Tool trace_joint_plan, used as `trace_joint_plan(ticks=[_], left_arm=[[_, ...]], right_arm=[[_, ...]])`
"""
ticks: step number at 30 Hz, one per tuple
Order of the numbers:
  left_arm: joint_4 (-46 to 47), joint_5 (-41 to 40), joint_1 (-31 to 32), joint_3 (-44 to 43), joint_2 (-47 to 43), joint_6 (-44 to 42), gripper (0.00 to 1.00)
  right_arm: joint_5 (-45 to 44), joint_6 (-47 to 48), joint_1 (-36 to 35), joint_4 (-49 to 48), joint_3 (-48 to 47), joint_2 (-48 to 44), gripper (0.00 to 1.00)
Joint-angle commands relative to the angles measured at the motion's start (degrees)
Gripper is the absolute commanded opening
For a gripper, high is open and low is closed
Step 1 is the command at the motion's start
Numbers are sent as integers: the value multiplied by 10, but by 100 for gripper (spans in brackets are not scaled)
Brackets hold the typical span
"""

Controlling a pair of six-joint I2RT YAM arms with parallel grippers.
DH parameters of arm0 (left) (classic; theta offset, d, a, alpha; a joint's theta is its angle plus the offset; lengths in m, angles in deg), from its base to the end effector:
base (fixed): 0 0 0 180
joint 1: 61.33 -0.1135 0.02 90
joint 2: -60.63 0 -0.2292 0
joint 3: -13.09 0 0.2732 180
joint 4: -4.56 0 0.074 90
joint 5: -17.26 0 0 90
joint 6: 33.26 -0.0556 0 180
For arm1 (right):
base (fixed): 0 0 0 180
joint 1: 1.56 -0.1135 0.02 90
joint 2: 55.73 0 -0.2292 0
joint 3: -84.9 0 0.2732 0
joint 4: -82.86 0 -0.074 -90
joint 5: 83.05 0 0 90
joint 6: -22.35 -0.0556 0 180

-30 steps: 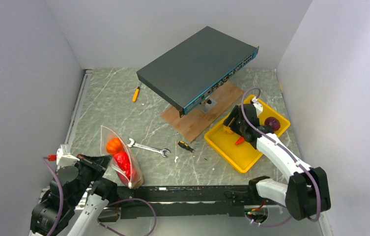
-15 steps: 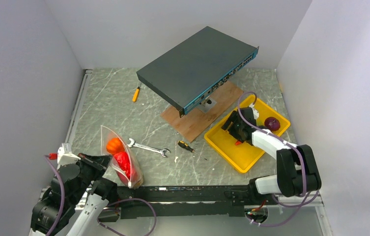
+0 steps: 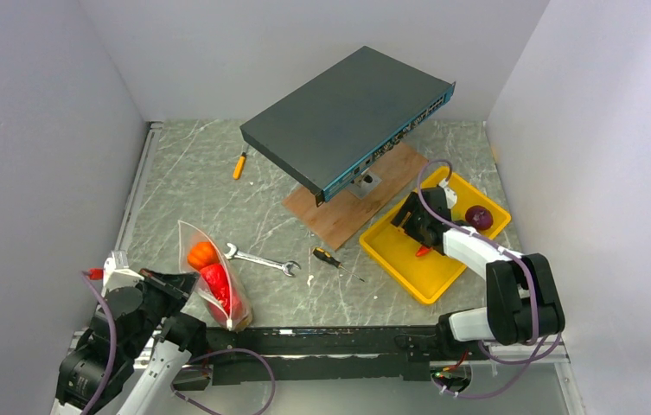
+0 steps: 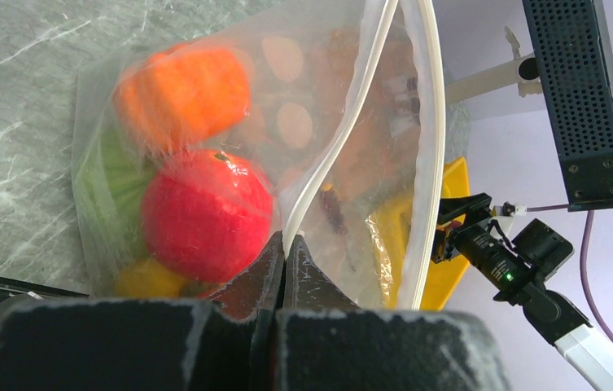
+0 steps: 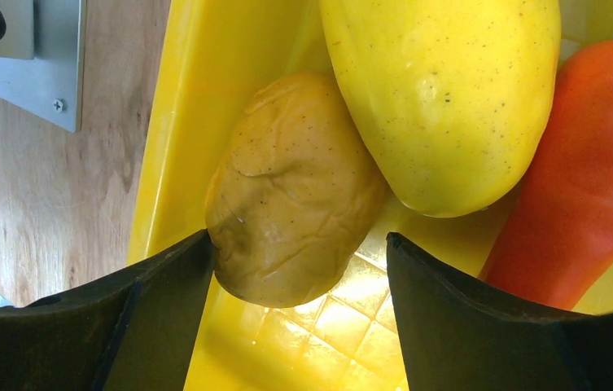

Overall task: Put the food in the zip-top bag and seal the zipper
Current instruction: Pick up the fake vegetable from the bin.

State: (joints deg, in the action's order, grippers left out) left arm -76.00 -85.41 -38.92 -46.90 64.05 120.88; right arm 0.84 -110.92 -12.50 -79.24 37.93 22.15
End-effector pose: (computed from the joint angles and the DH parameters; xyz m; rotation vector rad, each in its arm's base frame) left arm 0.0591 -0.0112 0.3030 -0.8699 1.8664 -0.7485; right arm 0.2872 0.0495 0.1000 0.7258 2.3284 0.3016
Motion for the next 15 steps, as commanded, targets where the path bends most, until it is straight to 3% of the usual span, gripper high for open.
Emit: trace_joint_plan(ticks=[1,9,15], left_arm=[[20,13,0,6,8,-2,0],[12,13,0,4,0,2,0],[6,9,-1,1,-9,4,0]], right_arm=[[-19,12,3,-23,-12,-16,78],[-65,24,2,58,-20,-96,81],[-172,10,33,122,13,-193,96]])
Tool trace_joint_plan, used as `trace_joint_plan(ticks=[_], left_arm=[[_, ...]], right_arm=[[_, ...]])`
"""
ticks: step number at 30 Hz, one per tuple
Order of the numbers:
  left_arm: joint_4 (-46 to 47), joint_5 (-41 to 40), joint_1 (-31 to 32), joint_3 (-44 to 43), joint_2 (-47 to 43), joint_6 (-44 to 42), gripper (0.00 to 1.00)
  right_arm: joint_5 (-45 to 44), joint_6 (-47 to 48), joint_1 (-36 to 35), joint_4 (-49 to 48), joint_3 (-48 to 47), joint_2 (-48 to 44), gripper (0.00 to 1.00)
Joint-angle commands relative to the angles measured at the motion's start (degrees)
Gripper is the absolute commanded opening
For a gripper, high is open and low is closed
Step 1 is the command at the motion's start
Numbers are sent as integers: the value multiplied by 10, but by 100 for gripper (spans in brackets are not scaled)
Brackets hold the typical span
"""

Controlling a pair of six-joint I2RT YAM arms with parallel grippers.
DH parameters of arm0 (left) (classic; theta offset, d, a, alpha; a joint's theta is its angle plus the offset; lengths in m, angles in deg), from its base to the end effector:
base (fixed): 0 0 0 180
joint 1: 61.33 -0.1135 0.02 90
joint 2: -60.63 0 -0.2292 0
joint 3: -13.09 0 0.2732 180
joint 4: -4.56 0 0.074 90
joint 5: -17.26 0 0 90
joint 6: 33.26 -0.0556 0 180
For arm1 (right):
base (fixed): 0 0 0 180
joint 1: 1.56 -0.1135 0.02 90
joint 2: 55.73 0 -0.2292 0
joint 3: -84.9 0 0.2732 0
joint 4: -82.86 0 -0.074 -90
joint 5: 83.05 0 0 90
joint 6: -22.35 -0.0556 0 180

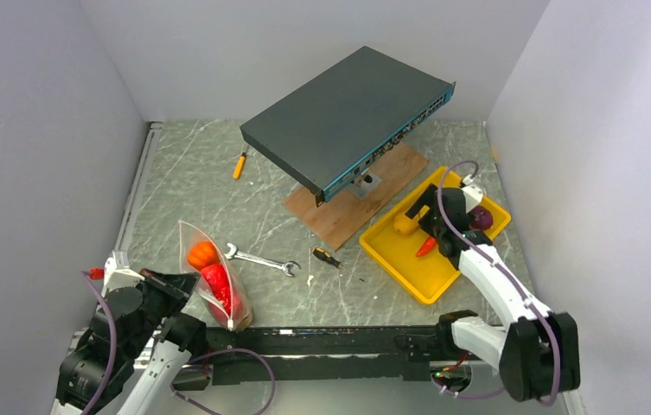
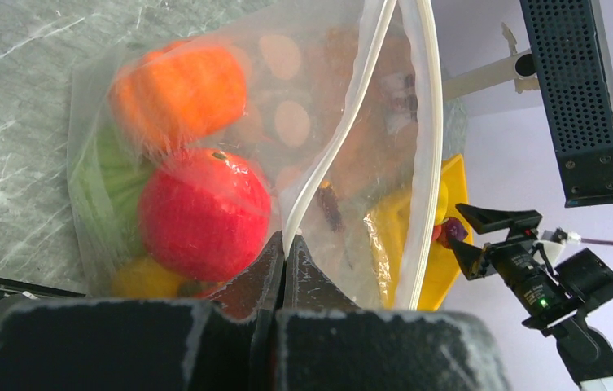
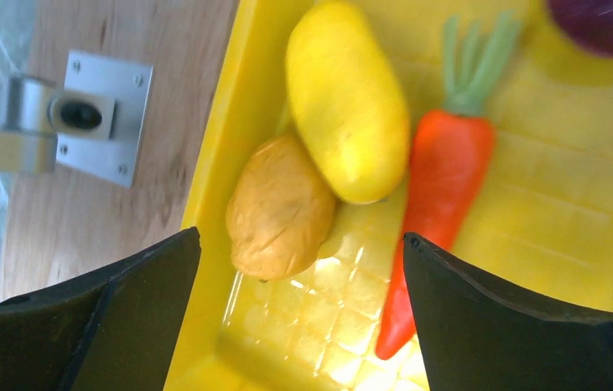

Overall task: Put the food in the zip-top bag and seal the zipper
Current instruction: Pick up the fake vegetable from the bin.

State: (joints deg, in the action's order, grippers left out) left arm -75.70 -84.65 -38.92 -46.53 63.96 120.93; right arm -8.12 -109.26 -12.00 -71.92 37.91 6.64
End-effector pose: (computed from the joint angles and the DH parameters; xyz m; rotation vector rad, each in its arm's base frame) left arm 0.0600 -0.0123 0.3019 -0.8643 1.8733 -0.7610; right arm 0.2722 0.0354 0.1610 0.7373 2.1332 0.1869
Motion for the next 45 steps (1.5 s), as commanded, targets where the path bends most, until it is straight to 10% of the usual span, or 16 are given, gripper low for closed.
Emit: trace_joint_plan(ticks=[1,13,16,27,31,45], left_arm=[[3,0,0,-3,-9,3,0],[10,13,0,4,-15,14,0],[4,7,0,1,-19,15,0],[8,14,0,1,-14,15,0],[6,11,0,1,-18,14,0],[9,7,0,-10,-21,13,0]], right_arm=[[-68,-5,46,46,21,-37,96],[58,-32,133,-10,74,55,78],[35,-43,136,-20,83,40,45],[48,-59,142,-65,112,18,35],[32,-63,142,-60,126,-22,1],[70,-41,141,29,27,-142,0]])
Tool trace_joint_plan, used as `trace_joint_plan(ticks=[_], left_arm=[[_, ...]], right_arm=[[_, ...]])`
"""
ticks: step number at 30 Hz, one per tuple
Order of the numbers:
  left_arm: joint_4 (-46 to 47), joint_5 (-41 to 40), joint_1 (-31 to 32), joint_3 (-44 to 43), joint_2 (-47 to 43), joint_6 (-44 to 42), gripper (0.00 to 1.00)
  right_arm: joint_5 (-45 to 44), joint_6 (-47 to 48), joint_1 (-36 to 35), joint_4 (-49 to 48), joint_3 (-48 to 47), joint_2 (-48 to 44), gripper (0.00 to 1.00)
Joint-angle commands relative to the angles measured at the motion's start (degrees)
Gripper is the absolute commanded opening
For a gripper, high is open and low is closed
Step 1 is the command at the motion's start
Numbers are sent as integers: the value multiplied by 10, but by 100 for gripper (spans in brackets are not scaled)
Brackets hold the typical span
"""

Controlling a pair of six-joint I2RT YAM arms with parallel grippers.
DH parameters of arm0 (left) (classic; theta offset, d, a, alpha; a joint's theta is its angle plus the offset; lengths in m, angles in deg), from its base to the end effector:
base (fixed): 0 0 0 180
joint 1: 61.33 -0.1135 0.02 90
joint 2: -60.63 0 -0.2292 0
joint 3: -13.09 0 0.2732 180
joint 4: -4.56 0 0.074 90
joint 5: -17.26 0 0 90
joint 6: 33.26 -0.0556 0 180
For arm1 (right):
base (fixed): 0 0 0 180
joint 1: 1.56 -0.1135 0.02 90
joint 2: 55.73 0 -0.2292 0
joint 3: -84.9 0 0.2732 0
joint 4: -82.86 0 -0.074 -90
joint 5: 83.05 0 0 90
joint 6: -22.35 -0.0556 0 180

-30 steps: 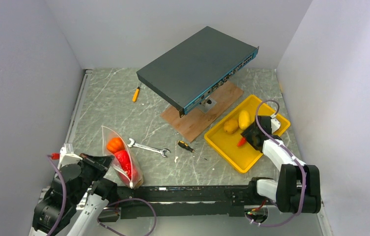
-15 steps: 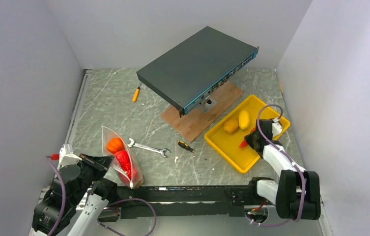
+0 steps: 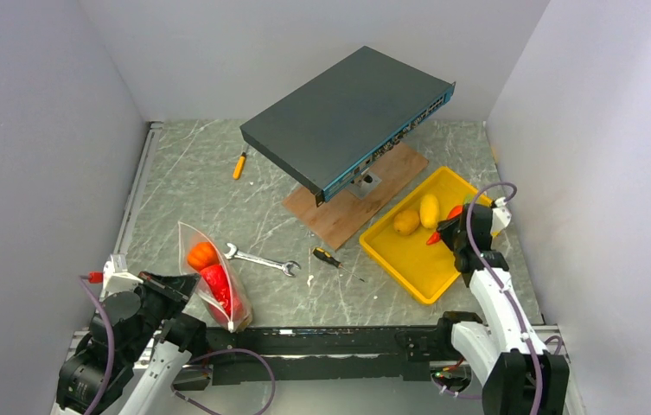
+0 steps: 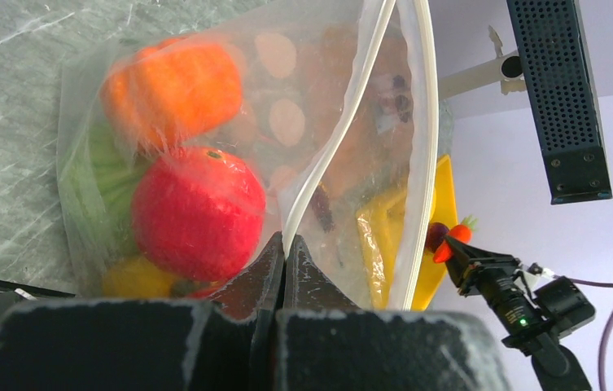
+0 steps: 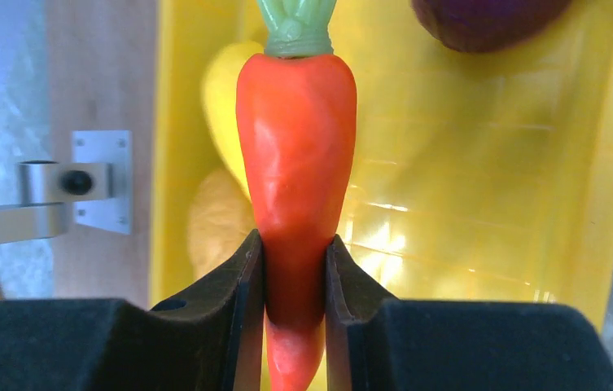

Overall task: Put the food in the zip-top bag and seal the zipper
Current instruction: Pick up the fake vegetable from the bin, then place the fake vegetable in the zipper food storage bag.

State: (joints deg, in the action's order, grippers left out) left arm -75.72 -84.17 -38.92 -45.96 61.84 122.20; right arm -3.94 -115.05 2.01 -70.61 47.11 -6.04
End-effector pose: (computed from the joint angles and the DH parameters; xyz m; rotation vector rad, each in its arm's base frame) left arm 0.0551 -0.0108 0.3006 -0.8753 1.8472 -0.7996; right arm 0.2387 -0.0254 0.1520 1.0535 1.9713 0.2051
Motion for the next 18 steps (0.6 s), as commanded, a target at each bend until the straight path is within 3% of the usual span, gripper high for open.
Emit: trace_joint_plan(ticks=[1,6,10,18], left_arm=[[10,3,-1,-19,3,-1,0],[22,13,0,-15,10,-5,0],[32,17,0,-7,1,-2,0],[26,22,0,-13,-1,-2,0]], right_arm=[[38,21,1,22,-78,-17,0],[102,53,-14,25,-136,-33,0],[184,71,-56,-28,-146,-68,0],[88,109,-221,-22,-228,-128,0]])
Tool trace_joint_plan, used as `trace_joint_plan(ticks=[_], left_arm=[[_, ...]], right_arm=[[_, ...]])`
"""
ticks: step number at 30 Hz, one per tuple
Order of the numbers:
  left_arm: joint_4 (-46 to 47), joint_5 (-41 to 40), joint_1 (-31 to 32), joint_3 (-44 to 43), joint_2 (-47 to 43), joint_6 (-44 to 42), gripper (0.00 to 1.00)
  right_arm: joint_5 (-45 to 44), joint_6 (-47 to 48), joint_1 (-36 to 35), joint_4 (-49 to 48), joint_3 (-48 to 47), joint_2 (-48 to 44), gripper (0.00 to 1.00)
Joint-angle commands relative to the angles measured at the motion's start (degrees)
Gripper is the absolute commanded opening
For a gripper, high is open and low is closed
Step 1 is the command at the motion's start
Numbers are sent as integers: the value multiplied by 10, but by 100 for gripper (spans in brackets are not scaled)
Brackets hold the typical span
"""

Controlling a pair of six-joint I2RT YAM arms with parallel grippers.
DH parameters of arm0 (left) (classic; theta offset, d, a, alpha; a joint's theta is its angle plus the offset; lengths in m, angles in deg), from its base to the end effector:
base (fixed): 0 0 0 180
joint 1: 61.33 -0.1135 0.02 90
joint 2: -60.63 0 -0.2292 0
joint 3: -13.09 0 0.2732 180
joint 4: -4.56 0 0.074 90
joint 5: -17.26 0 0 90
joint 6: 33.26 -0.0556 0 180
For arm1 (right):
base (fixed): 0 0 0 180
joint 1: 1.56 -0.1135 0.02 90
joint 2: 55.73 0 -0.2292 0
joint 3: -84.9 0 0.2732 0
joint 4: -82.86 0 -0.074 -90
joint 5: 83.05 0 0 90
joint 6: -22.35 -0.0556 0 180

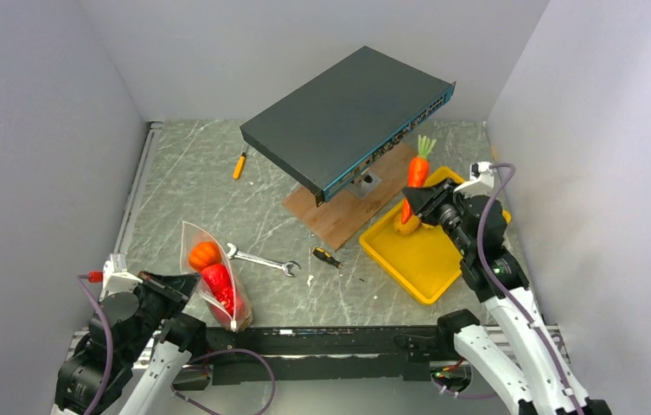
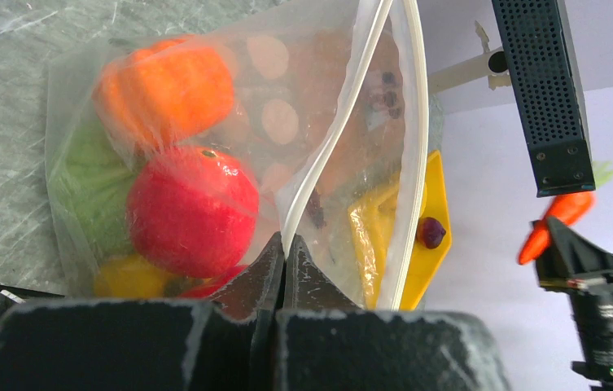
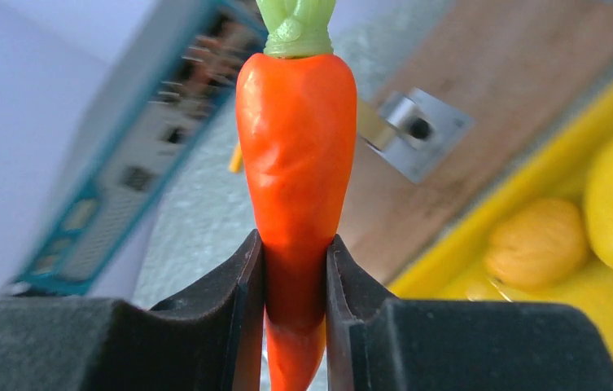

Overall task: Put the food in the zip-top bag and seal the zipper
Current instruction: Place the fake vegetable in the zipper food storage bag.

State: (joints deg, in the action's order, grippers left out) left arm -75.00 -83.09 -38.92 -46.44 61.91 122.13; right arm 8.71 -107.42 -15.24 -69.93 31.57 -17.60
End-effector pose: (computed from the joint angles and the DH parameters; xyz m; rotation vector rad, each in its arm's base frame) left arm 0.0542 -0.0115 0.3042 -0.8594 1.8403 -0.8282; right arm 0.2232 0.0561 0.2997 0.3918 1.7921 0.6930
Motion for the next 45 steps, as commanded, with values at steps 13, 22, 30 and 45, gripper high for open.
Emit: trace_joint_plan(ticks=[13,22,30,45], left_arm=[[12,10,0,-3,-11,8,0],[27,29,-1,8,-3,17,0],[27,25,0,0,-4,21,0],[28,31,0,-11,2,20,0]], right_arm=[[170,33,-146,-93,-178,67,0],[16,66,-512,-100,-297,273,0],[-143,-3,-634,-114,-370,418,0],[-315,59,-701,-151,-450,586,4]])
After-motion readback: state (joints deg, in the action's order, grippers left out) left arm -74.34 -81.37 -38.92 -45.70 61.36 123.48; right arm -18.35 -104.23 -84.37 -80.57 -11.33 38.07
